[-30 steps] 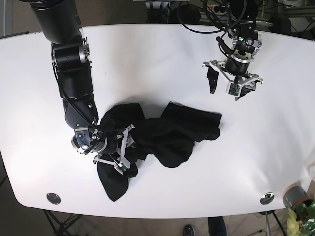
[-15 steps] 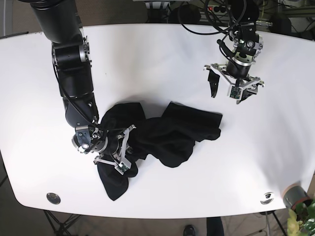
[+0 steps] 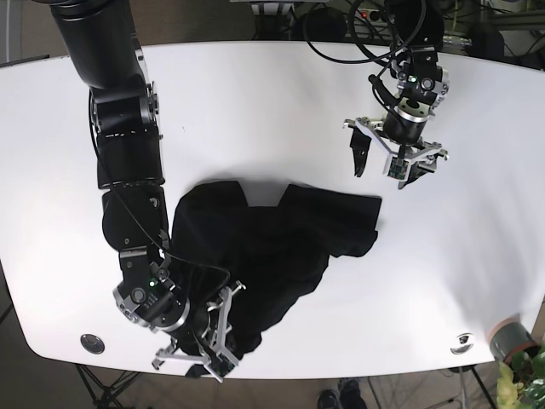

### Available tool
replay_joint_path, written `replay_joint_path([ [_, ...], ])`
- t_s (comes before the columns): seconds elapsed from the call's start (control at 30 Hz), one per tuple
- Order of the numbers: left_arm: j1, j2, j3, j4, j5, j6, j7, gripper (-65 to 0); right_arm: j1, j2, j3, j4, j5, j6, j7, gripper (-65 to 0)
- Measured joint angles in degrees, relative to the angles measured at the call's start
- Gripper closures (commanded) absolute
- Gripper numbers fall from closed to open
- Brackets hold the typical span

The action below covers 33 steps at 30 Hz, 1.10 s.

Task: Fold the T-shirt properly
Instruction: 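Lower the right gripper and grasp the black garment's edge, then lift the black garment with the right gripper and grasp it with the left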

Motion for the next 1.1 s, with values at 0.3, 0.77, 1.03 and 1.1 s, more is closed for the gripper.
replay_joint_path([
  [0.3, -0.55, 0.11, 2.75, -0.02, 0.26, 0.28, -0.02, -44.0, 10.19, 0.24, -0.07, 2.25, 0.07, 0.52, -1.92, -2.2],
  [0.77, -3.58, 2.93, 9.49, -4.48, 0.09, 0.39, 0.11, -44.0, 25.88, 0.09, -0.35, 2.23, 0.09, 0.81, -1.79, -2.2],
  [1.03, -9.7, 5.46, 12.22, -9.7, 0.31, 0.66, 0.04, -44.0, 31.47, 0.2, -0.35, 2.43, 0.04, 0.72, -0.9, -2.2],
  [1.1, -11.43, 6.23, 13.03, -10.84, 0.31, 0.61, 0.07, -44.0, 31.43, 0.15, -0.35, 1.49, 0.46, 0.76, -0.74, -2.2],
])
